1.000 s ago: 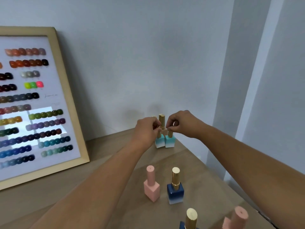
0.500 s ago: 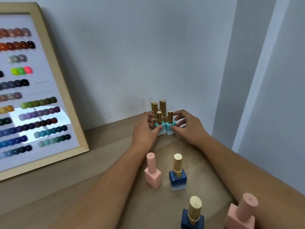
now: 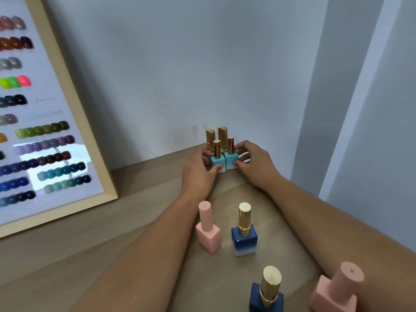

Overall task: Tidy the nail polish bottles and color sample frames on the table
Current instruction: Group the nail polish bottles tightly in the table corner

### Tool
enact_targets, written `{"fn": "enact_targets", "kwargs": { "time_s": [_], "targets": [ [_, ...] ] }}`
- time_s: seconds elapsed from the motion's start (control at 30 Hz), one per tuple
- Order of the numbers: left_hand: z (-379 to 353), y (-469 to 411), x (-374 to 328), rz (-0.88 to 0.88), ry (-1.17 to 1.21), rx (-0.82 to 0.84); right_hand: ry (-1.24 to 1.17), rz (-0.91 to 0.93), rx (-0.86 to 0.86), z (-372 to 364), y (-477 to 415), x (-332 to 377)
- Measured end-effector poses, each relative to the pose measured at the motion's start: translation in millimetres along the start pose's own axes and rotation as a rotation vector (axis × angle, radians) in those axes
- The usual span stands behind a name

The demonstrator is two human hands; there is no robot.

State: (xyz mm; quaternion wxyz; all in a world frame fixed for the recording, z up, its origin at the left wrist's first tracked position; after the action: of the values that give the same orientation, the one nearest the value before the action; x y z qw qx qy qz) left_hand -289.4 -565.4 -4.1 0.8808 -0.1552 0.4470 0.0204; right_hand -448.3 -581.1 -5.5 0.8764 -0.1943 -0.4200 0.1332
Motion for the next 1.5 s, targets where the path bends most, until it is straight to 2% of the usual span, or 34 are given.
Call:
{"fn": "enact_targets", "kwargs": {
  "time_s": [0.23,1.1,1.37,1.5],
  "targets": [
    [-1,-4,0,0.004,0.001,-0.031,-0.033,-0.047,-0.005,-3,-9,-6],
    [-3,-24,6,0.046,-0.002,-0.060,0.028,-0.034,0.042,-15,-23,-8],
    [11,1,12,0.104,0.037,-0.033,0.022,0.003,-0.018,1,0,1],
    [29,33,14,0.128,0.146,-0.009,-0.015,0.012,-0.018,19,31,12]
  ]
}}
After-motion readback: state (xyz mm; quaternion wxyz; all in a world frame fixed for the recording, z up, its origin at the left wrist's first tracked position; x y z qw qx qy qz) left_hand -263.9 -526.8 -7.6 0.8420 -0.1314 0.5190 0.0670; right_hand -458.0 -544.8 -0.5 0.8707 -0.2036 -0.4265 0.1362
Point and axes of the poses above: each hand's wrist, its own y-axis away from the middle knuckle, its own z-axis out of the back of the hand, x = y × z, the point moved 7 cm from there along -y, towards the middle knuckle, and after that the axes turned 6 degrees about z, right-handed, at the moved point
